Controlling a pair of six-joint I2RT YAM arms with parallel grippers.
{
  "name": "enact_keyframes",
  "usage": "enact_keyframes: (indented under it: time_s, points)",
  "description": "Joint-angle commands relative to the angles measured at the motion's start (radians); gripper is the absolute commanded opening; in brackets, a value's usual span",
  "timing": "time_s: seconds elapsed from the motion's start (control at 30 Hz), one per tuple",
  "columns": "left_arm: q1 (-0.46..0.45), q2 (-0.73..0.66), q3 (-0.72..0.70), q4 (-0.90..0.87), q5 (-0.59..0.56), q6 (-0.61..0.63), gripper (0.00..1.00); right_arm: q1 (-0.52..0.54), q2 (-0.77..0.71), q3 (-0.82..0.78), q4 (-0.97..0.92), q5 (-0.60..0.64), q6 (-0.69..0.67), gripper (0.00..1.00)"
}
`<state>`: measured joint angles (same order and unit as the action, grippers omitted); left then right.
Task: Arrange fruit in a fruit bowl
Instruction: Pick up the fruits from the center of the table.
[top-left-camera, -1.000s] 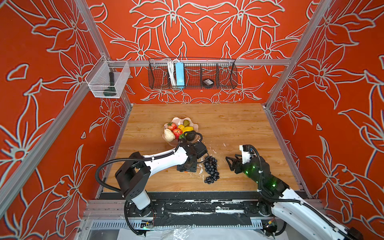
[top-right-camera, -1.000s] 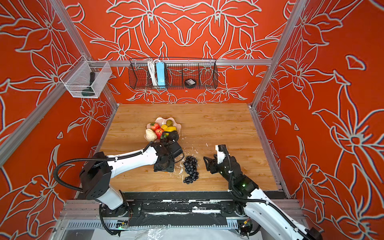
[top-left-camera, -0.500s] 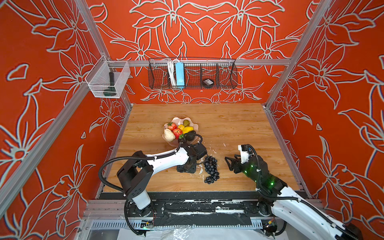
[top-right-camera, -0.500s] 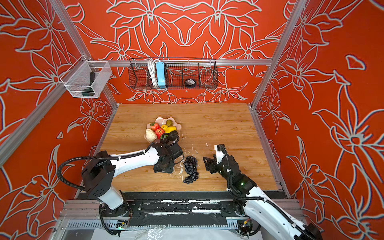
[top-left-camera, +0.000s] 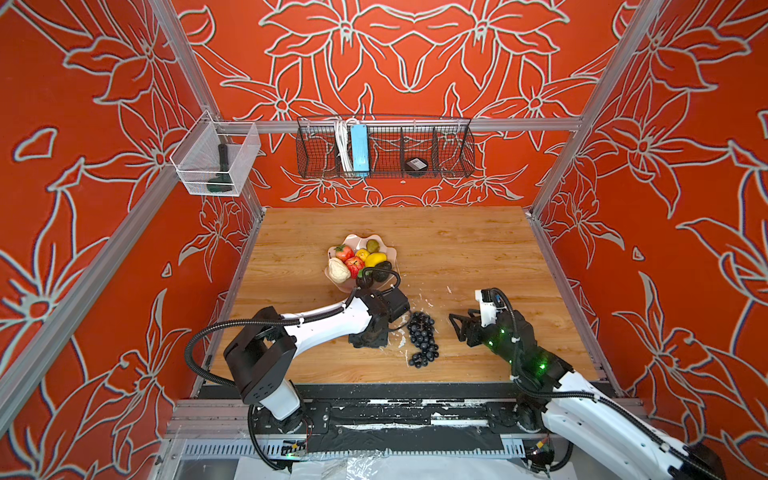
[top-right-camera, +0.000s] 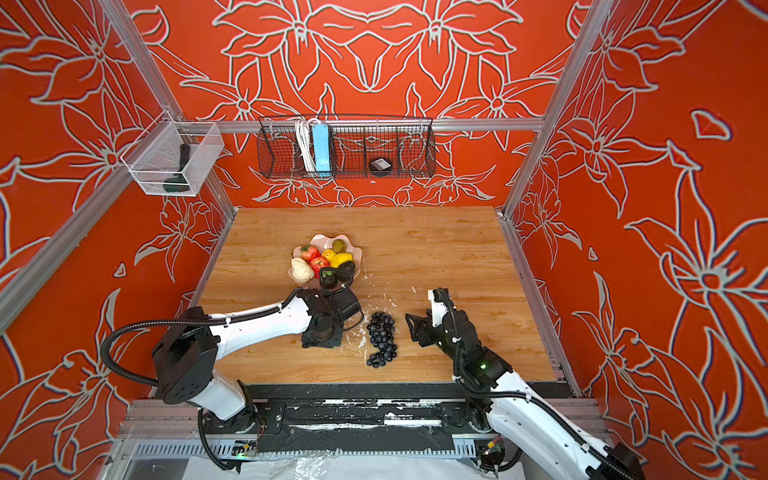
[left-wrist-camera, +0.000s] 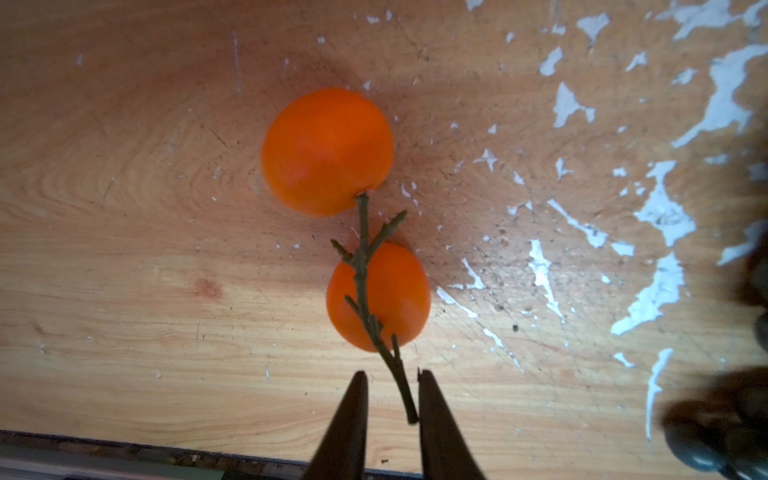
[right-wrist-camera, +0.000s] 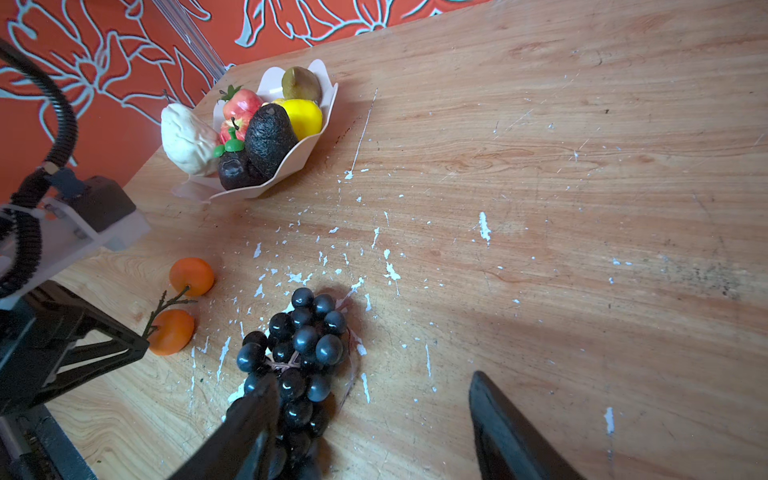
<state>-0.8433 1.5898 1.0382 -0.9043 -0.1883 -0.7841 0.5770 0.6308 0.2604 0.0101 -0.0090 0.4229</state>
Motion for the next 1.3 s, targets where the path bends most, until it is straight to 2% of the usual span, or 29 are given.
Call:
enact_keyframes:
  time_s: [0.0, 0.07, 0.33, 0.57, 0.67, 0.87, 1.0, 1.2, 1.27]
  points:
    - [0.004, -0.023, -0.014, -0.026, -0.025, -0.01, 0.16, -0.005, 0.002, -0.009, 0.019, -0.006, 0.01, 0.73]
    - [0.004, -0.024, -0.019, -0.025, -0.025, -0.01, 0.13, -0.005, 0.003, -0.009, 0.019, -0.008, 0.01, 0.73]
    - [0.004, -0.01, -0.035, -0.006, -0.02, -0.008, 0.14, -0.004, 0.005, -0.009, 0.019, -0.006, 0.01, 0.73]
    - [0.009, -0.021, -0.026, -0.005, -0.02, -0.004, 0.01, -0.005, 0.005, -0.009, 0.018, -0.002, 0.007, 0.73]
    - [0.013, -0.047, -0.027, -0.011, -0.031, -0.006, 0.0, -0.005, 0.005, -0.009, 0.018, 0.0, 0.007, 0.73]
    - [0.023, -0.131, -0.049, 0.005, -0.029, 0.012, 0.0, -0.005, 0.009, -0.009, 0.023, 0.0, 0.008, 0.73]
    - [0.022, -0.204, -0.036, -0.032, -0.042, 0.037, 0.0, -0.005, 0.016, -0.009, 0.024, 0.0, 0.008, 0.73]
    - [0.023, -0.345, -0.029, -0.092, 0.004, 0.109, 0.0, -0.005, 0.018, -0.007, 0.024, 0.002, 0.007, 0.73]
    - [0.023, -0.378, 0.003, -0.134, -0.027, 0.14, 0.0, -0.005, 0.017, -0.007, 0.025, 0.002, 0.007, 0.73]
